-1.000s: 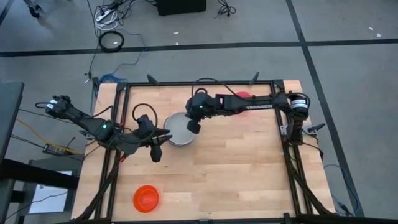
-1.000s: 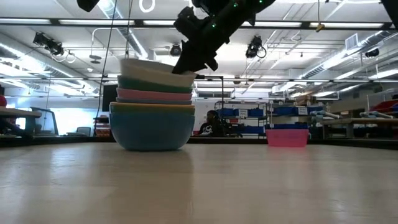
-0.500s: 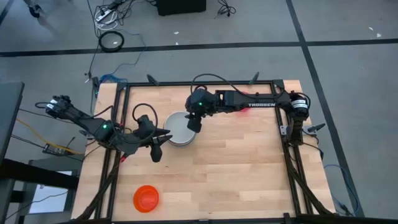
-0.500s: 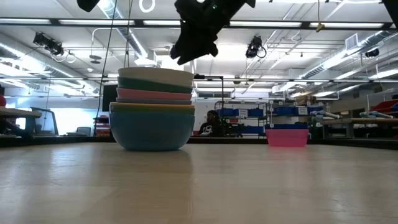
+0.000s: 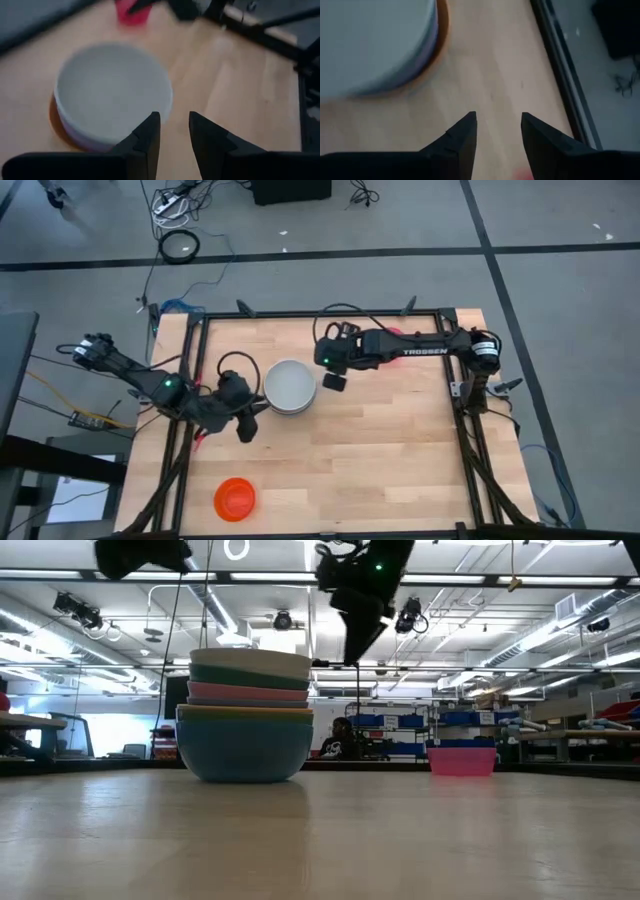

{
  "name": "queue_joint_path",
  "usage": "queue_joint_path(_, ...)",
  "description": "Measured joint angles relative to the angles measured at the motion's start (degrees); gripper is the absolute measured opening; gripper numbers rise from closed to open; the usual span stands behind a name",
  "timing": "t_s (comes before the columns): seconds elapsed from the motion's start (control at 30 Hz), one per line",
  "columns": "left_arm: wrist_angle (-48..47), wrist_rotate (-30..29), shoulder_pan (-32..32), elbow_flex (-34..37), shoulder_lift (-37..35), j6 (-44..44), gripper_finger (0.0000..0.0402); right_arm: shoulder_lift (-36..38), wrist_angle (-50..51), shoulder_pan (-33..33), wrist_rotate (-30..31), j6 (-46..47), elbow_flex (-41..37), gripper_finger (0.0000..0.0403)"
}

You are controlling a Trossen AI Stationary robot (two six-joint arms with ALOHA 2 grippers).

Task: Nest bowls inside each other
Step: Stack the orange bowl into the white bowl

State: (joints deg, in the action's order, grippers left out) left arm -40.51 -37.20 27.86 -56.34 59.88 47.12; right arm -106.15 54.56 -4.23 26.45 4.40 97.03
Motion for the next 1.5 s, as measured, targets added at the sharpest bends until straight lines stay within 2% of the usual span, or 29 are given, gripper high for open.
queue_joint_path(0.17, -8.3, 11.3, 2.0, 0.0, 0.5, 10.8, 0.0113, 4.3, 7.7, 1.1, 2.8, 4.6, -1.9, 0.0133)
queue_joint_path(0.33, -13.2, 20.4, 5.8, 0.0, 2.0, 17.3, 0.0113, 14.8, 7.9, 5.0, 4.2, 9.3, -7.3, 0.0127)
queue_joint_path(0.57, -15.2, 26.3, 11.3, 0.0, 5.2, 15.9, 0.0113, 31.8, 8.1, 13.2, 4.3, 22.4, -14.4, 0.0126)
queue_joint_path(0.73, -19.7, 32.0, 15.7, 0.0, 11.1, 14.4, 0.0113, 38.7, 8.1, 19.5, 4.2, 30.4, -18.9, 0.0125)
queue_joint_path(0.93, -11.3, 34.6, 19.2, 0.0, 16.7, 10.1, 0.0113, 40.0, 8.3, 23.0, 4.1, 36.1, -21.9, 0.0125)
queue_joint_path(1.2, -11.7, 35.8, 21.9, 0.0, 22.1, 9.9, 0.0113, 37.5, 7.7, 24.9, 3.8, 39.5, -23.6, 0.0125)
queue_joint_path(1.5, -9.6, 35.2, 22.5, 0.0, 27.0, 10.1, 0.0113, 35.0, 7.6, 25.2, 3.8, 39.3, -23.8, 0.0125)
